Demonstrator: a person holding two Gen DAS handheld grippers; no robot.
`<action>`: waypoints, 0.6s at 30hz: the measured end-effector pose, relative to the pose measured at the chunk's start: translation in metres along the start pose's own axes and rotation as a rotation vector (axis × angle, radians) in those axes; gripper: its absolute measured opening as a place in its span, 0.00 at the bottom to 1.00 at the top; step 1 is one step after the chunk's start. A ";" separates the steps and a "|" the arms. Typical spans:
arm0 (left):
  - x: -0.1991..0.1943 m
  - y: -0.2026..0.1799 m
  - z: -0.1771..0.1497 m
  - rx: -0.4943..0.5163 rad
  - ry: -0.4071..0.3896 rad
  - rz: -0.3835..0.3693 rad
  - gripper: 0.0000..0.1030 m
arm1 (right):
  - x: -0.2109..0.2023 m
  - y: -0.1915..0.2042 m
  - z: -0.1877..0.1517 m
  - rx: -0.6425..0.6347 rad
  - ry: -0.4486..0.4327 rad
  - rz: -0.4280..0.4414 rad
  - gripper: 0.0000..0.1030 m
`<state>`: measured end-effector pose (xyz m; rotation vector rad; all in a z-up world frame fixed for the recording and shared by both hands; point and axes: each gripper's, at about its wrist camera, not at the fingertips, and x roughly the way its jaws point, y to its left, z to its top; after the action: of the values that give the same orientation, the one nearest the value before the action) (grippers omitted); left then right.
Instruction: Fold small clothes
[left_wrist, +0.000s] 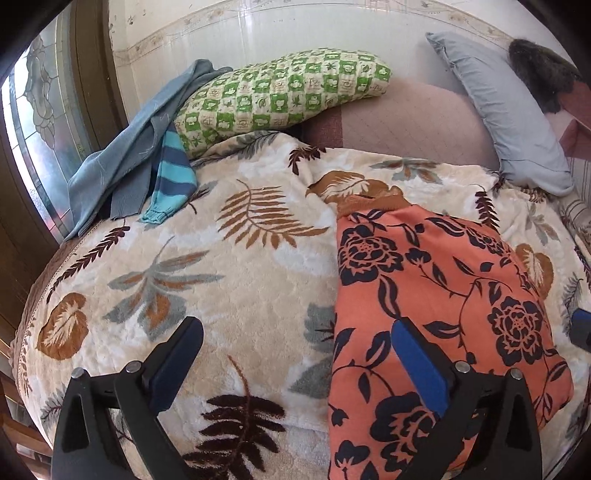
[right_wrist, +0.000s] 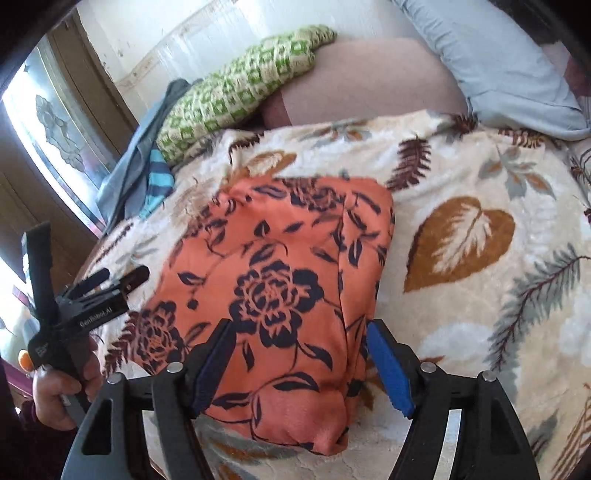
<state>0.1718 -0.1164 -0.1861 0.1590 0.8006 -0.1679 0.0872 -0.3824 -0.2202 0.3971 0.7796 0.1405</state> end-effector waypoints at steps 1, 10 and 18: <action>0.000 -0.003 -0.001 0.014 0.006 -0.008 0.99 | -0.003 0.002 0.001 0.000 -0.022 0.020 0.73; 0.030 -0.024 -0.024 0.100 0.133 -0.064 1.00 | 0.064 0.019 -0.018 -0.078 0.184 -0.052 0.30; 0.020 -0.018 -0.007 0.054 0.082 -0.096 1.00 | 0.048 0.020 -0.006 -0.066 0.113 -0.010 0.30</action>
<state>0.1764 -0.1343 -0.2066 0.1798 0.8866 -0.2754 0.1173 -0.3495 -0.2469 0.3250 0.8859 0.1803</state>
